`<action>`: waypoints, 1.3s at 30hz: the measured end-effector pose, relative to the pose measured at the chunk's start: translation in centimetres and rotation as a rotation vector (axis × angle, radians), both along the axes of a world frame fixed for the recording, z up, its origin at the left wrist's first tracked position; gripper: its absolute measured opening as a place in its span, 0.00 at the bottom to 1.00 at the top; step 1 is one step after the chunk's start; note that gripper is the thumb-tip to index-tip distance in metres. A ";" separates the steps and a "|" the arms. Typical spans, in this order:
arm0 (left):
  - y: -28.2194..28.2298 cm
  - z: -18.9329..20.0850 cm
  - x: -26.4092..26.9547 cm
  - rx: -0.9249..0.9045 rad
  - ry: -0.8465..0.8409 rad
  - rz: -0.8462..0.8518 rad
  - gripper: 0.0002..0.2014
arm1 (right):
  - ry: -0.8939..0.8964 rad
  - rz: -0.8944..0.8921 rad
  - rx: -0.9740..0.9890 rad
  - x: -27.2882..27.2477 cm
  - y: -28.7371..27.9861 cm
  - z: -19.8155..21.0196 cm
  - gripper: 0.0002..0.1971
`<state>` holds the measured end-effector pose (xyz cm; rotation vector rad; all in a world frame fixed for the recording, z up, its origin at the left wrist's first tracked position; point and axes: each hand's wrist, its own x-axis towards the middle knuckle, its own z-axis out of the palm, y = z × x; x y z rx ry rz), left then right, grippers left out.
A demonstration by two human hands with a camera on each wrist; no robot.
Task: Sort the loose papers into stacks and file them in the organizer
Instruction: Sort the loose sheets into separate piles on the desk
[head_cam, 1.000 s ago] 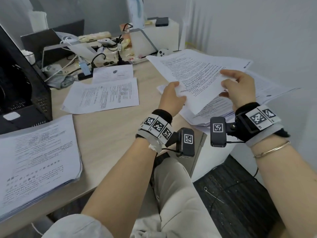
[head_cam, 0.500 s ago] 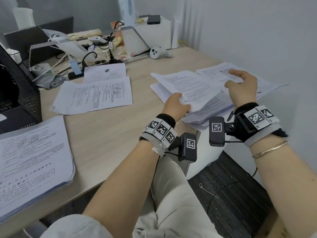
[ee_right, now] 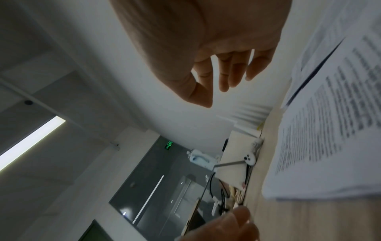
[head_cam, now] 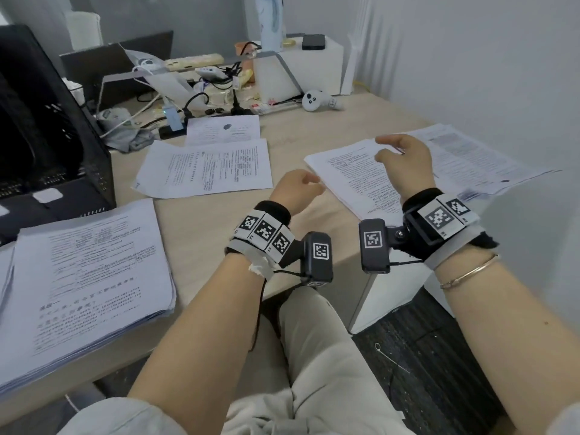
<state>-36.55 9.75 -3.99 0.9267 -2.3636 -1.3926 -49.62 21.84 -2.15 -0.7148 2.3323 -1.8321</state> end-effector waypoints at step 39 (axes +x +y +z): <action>-13.4 0.3 14.1 0.147 -0.079 0.613 0.06 | 0.084 0.592 0.898 6.5 -12.6 -2.1 0.23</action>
